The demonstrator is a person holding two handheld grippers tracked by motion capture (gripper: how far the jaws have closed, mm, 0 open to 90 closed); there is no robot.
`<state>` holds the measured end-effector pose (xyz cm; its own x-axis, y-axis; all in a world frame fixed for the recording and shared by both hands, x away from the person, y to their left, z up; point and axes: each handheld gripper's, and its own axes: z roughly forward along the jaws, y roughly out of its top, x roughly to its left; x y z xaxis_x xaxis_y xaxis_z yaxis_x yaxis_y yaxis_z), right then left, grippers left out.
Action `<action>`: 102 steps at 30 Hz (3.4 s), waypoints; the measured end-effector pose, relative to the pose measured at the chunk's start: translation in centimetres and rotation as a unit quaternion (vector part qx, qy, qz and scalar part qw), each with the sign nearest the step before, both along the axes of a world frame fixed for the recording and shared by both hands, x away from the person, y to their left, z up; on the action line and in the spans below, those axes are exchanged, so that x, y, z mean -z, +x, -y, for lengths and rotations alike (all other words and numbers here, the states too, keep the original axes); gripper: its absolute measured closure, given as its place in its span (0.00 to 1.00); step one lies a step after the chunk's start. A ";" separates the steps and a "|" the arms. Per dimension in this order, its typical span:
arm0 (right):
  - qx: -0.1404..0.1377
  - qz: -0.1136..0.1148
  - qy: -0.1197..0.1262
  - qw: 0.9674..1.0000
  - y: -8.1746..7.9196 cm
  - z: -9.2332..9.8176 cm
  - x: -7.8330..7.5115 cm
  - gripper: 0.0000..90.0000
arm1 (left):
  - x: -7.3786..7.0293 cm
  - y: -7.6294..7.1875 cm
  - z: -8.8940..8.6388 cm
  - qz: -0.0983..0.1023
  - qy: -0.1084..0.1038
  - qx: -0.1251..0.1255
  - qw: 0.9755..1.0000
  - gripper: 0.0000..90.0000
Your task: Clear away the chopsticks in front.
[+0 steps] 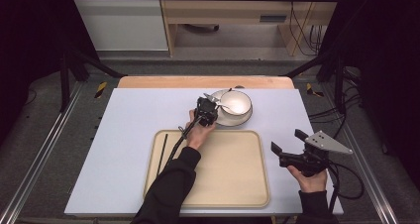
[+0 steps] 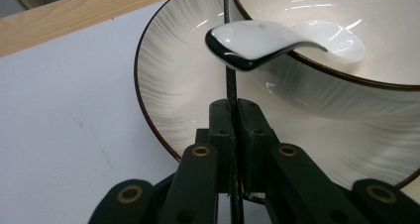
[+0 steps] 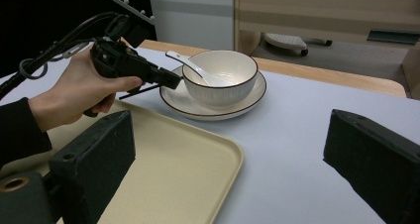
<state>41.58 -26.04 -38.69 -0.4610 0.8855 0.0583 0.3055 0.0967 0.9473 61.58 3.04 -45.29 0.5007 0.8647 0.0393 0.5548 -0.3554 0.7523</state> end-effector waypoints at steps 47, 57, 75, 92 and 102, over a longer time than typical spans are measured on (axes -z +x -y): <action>0.007 0.003 -0.009 1.000 -0.2 -0.3 0.0 0.06 | -4.1 -15.3 -11.9 0.083 -0.089 -0.081 0.989 0.95; 0.006 0.006 -0.009 1.000 -0.4 -0.3 -0.2 0.06 | -2.2 -19.7 -13.0 0.100 -0.097 -0.125 0.982 0.95; 0.003 0.001 -0.015 1.000 -0.3 -0.6 0.1 0.06 | 0.8 -23.4 -13.9 0.082 -0.102 -0.155 0.979 0.95; 0.003 -0.002 -0.018 1.000 -0.2 -0.8 0.2 0.06 | 2.6 -23.6 -13.8 0.042 -0.066 -0.169 0.983 0.95; 0.003 -0.003 -0.016 1.000 -0.2 -0.8 0.3 0.06 | 3.0 -23.5 -13.5 0.018 -0.040 -0.170 0.984 0.95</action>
